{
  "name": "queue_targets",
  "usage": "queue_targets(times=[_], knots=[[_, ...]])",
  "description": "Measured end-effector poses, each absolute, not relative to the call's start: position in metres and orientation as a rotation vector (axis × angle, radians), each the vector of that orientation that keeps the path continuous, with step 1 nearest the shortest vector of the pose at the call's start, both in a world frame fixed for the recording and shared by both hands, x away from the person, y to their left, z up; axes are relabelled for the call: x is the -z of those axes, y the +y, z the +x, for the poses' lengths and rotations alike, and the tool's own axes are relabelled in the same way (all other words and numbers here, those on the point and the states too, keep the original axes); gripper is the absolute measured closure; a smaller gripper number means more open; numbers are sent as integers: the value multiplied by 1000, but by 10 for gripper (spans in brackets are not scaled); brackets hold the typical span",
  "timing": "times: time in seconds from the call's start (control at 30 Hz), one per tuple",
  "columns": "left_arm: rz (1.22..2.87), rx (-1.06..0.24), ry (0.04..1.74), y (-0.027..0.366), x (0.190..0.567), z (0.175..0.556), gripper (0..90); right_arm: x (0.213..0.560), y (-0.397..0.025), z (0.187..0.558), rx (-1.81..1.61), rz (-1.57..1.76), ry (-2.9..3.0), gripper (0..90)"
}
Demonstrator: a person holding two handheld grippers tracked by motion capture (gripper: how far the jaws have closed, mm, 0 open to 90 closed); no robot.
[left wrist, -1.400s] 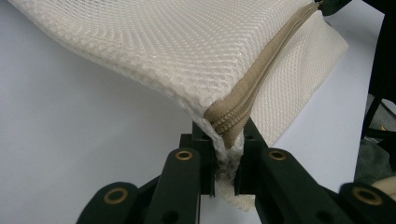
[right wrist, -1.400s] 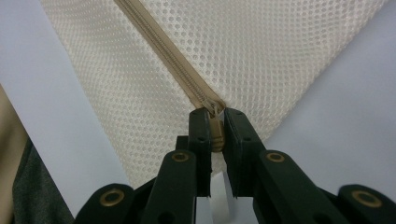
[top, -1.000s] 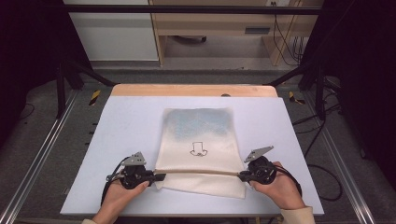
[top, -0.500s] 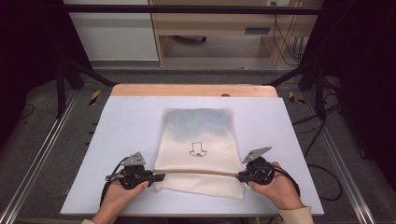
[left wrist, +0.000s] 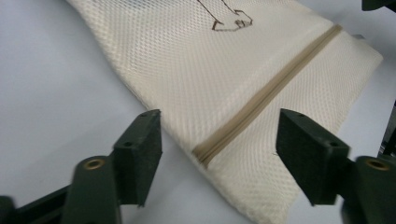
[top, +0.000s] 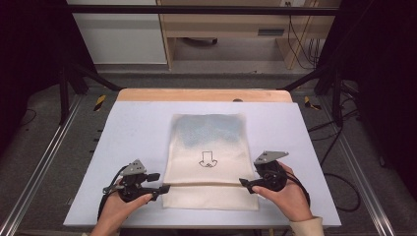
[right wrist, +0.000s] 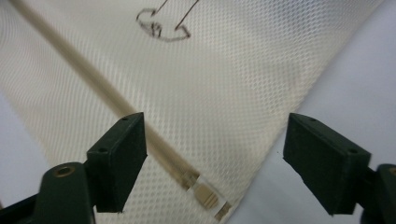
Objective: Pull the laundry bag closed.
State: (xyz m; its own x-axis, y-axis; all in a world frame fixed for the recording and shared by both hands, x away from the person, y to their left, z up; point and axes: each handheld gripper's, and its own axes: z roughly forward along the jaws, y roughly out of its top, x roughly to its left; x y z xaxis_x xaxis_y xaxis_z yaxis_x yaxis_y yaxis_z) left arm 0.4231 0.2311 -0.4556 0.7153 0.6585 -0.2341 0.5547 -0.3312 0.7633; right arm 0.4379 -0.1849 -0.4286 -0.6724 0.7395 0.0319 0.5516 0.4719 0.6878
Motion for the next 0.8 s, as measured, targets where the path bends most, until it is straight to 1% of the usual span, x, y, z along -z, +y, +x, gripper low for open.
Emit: queue_targets(times=[0.03,0.07,0.1,0.17,0.2,0.23,0.4,0.5,0.7,0.8], knots=[[2021,-161,931,232,454,421,289,426,-184,439,-1000,1103,2420,171],[2029,-187,942,235,451,419,238,421,-182,440,-1015,1141,2358,123],[2029,-187,942,235,451,419,215,418,-182,440,-1022,1150,2339,104],[2035,-229,961,239,445,417,182,413,-180,440,-1022,1150,2304,101],[2035,-229,961,239,445,417,169,413,-180,440,-1022,1150,2304,101],[2027,-241,984,243,443,416,159,411,-180,440,-1006,1159,2278,74],[2015,-285,1006,250,437,416,134,409,-180,441,-976,1164,2227,72],[2024,-316,1006,255,434,416,124,408,-183,444,-965,1231,2186,74],[2032,-360,1049,271,429,423,123,402,-201,444,-973,1302,2079,74],[2045,-386,1070,282,428,425,123,399,-216,443,-978,1353,2047,82]])
